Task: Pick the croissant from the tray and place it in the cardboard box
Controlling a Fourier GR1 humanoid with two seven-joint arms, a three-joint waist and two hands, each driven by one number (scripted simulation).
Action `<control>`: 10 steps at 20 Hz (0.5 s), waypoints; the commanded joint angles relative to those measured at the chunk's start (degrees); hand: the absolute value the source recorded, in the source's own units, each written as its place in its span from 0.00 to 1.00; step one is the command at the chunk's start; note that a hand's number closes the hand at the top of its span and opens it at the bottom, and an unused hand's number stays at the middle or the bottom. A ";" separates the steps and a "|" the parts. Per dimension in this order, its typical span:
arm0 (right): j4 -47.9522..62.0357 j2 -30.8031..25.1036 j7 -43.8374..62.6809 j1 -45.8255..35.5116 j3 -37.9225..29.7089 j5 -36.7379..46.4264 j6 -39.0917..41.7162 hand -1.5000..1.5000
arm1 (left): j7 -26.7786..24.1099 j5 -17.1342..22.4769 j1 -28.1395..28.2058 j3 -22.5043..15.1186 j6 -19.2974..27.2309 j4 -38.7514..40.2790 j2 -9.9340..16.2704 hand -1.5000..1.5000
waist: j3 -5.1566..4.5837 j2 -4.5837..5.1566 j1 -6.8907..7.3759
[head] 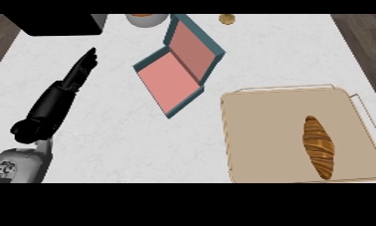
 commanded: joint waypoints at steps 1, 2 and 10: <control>-4.25 -3.15 2.73 2.97 3.33 10.48 -1.12 0.00 | -0.42 -0.55 -1.04 -0.38 -0.50 1.43 -0.66 0.50 | -0.11 0.21 0.69; -5.98 -4.59 4.45 4.10 3.74 11.54 0.39 0.00 | 0.66 -0.42 -0.97 -0.82 -0.74 1.04 -0.89 0.50 | -0.13 0.14 0.57; -24.34 -6.21 25.50 5.32 12.75 22.12 6.31 0.00 | -0.63 -1.02 -0.91 0.55 -1.61 1.58 -0.32 0.50 | -0.15 0.08 1.29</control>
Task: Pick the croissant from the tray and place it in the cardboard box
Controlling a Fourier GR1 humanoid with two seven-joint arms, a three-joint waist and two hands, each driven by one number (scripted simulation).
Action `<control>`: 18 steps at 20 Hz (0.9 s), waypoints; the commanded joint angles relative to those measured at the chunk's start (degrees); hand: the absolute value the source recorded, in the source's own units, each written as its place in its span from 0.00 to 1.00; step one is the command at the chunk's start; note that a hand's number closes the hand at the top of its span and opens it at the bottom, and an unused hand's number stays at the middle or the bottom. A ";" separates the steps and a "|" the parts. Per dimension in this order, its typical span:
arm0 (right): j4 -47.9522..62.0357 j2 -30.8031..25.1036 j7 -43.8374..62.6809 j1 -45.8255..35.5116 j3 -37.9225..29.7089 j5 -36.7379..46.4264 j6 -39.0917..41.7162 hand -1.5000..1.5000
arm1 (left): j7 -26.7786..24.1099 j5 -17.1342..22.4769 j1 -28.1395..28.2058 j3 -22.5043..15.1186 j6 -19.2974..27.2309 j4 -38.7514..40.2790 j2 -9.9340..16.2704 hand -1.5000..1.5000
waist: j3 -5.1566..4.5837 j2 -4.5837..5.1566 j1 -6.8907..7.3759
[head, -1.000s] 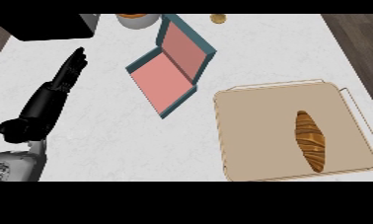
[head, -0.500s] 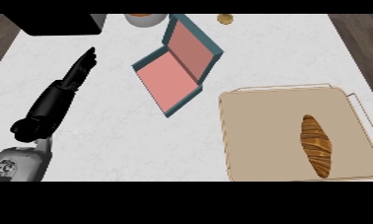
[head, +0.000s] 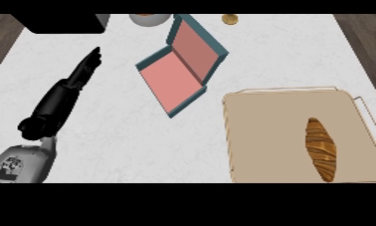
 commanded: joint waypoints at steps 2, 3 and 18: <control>-11.55 1.62 14.22 1.91 6.17 8.46 2.68 0.00 | 0.73 -0.32 0.85 0.00 -0.60 -1.07 -0.36 0.50 | 0.04 -0.07 0.31; -11.78 0.15 17.65 -1.52 7.73 8.19 5.20 0.00 | -2.41 -0.67 -2.61 1.01 -1.75 4.81 0.10 0.50 | -0.01 0.28 0.42; -9.80 14.53 29.04 -4.62 23.48 24.96 12.47 0.00 | 5.93 -2.91 -1.43 1.64 -1.91 -3.23 -4.01 0.50 | 0.14 -0.04 0.34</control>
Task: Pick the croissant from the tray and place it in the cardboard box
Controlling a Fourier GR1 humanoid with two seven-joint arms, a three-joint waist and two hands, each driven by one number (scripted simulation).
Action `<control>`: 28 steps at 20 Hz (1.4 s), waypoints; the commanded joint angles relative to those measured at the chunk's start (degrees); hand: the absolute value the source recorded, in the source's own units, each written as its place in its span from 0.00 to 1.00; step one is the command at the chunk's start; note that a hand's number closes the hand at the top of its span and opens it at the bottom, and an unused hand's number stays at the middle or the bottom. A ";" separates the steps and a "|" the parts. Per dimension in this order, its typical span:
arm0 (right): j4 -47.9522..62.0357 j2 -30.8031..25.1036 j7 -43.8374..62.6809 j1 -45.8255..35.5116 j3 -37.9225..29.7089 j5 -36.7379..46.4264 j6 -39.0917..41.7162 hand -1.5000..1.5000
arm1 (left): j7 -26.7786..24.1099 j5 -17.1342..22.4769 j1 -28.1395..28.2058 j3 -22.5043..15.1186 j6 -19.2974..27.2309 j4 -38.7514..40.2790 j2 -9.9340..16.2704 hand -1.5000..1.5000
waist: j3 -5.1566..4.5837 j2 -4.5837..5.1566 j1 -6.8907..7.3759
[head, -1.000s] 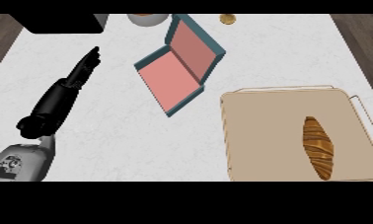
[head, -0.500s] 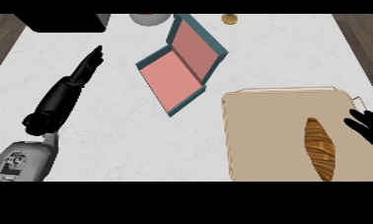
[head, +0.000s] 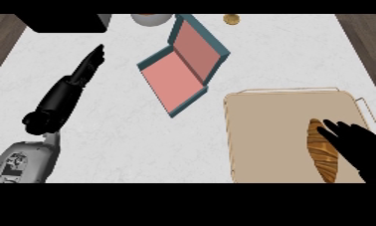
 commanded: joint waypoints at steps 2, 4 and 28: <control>0.18 4.07 1.53 -0.50 3.29 8.21 -0.22 0.00 | -0.85 -1.40 -2.25 1.67 -1.05 3.13 -0.67 0.50 | 0.01 -0.01 -0.33; 6.83 4.07 -0.61 -5.62 0.87 7.60 0.66 0.00 | -0.71 -0.09 1.24 1.98 -2.48 -1.14 -0.35 0.50 | 0.02 0.00 0.11; 26.32 14.12 -14.14 -7.52 0.02 22.95 -7.97 0.00 | -1.14 -6.38 2.33 4.01 -3.48 -1.20 -6.02 0.50 | 0.02 0.00 -0.05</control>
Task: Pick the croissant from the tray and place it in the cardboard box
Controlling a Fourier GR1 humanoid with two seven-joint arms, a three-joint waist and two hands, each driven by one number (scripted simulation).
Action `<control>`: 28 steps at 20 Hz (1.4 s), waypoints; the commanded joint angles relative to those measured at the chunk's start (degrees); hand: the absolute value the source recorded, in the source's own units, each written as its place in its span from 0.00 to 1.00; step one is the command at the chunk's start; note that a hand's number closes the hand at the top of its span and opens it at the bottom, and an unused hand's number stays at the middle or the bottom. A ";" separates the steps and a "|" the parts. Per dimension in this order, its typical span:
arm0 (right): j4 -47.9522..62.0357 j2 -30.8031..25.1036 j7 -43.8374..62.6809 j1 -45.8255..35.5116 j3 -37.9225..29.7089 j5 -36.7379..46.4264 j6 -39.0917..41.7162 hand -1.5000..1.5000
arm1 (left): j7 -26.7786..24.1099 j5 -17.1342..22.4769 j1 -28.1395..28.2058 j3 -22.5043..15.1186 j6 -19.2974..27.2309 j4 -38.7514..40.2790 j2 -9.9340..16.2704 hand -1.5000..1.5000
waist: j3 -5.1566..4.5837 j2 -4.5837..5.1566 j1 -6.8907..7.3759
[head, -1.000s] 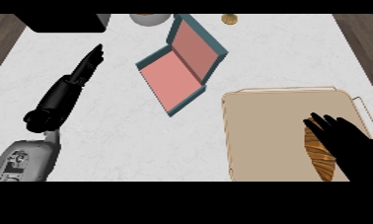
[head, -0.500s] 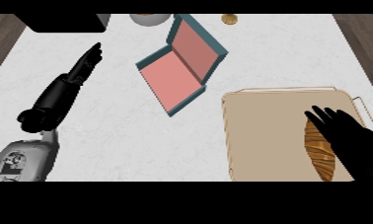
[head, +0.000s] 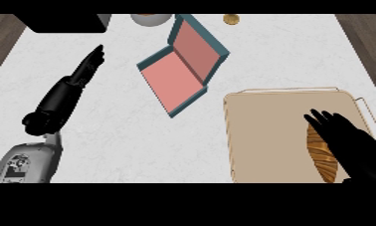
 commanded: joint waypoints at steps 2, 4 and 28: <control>3.68 2.50 -1.25 -3.85 -1.09 2.28 2.79 0.00 | 0.50 -1.53 -0.78 0.23 -0.41 -0.35 -1.21 0.50 | -0.01 0.01 0.07; 2.79 5.84 3.23 -3.96 1.52 4.97 2.56 0.00 | -0.23 -2.11 -0.93 -0.52 0.31 1.83 -2.62 0.50 | -0.02 0.02 0.02; 18.89 5.79 -17.08 -6.00 -1.41 12.53 -20.51 1.00 | 0.95 -2.38 -0.26 2.21 -2.35 -1.55 -2.73 0.50 | 0.01 0.02 0.14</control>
